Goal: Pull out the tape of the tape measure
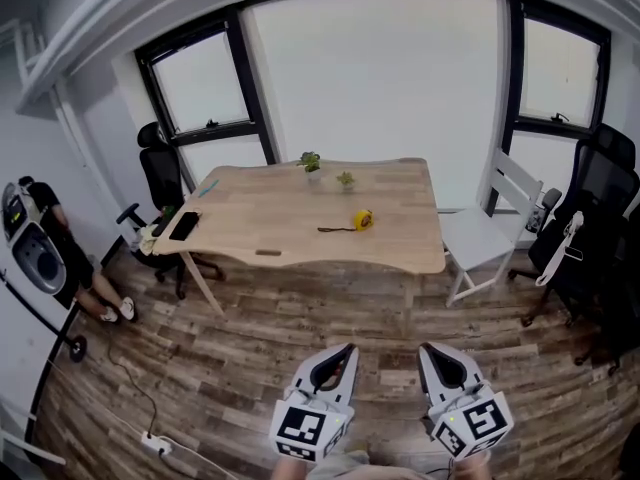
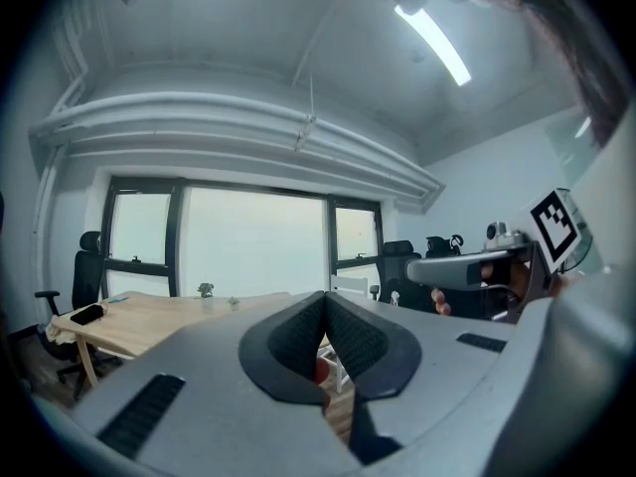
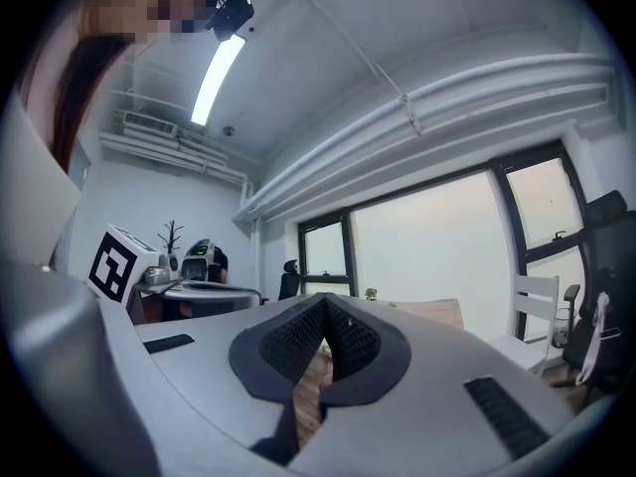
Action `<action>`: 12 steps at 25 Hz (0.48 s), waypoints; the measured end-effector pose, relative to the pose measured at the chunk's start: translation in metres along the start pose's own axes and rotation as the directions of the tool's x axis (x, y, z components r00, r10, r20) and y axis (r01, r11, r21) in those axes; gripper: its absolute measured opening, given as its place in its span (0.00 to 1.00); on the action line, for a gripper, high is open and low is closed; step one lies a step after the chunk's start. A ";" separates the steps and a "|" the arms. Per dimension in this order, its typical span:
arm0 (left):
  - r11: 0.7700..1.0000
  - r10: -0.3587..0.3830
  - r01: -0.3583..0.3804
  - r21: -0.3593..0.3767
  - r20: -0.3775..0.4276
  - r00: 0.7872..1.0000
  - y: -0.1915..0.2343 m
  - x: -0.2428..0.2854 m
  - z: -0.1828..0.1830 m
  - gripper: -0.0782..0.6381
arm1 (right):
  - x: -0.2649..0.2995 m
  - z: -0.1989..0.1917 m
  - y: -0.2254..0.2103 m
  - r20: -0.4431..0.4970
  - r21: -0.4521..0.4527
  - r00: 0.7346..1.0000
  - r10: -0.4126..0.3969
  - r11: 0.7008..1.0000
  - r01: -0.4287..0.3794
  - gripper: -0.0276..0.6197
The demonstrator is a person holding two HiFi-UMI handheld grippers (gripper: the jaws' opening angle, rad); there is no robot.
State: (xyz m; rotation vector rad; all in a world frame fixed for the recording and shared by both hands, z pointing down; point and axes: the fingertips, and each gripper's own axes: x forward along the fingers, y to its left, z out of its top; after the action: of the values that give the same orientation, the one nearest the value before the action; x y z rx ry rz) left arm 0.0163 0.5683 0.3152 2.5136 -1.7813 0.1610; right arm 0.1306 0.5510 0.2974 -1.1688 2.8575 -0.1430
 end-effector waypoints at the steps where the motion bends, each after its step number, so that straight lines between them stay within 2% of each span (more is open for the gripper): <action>1: 1.000 0.001 -0.001 0.000 0.000 1.000 0.007 0.000 0.000 0.11 | 0.005 -0.001 0.002 0.005 -0.001 1.000 -0.003 1.000 0.003 0.04; 12: 1.000 -0.015 0.015 -0.025 0.007 1.000 0.084 0.012 -0.011 0.11 | 0.070 -0.005 0.021 0.017 -0.022 0.998 -0.057 0.998 0.058 0.04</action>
State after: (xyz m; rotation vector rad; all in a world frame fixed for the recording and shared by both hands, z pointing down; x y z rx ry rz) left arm -0.0590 0.5301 0.3263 2.5128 -1.7552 0.1292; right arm 0.0658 0.5169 0.2991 -1.2507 2.8200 -0.1025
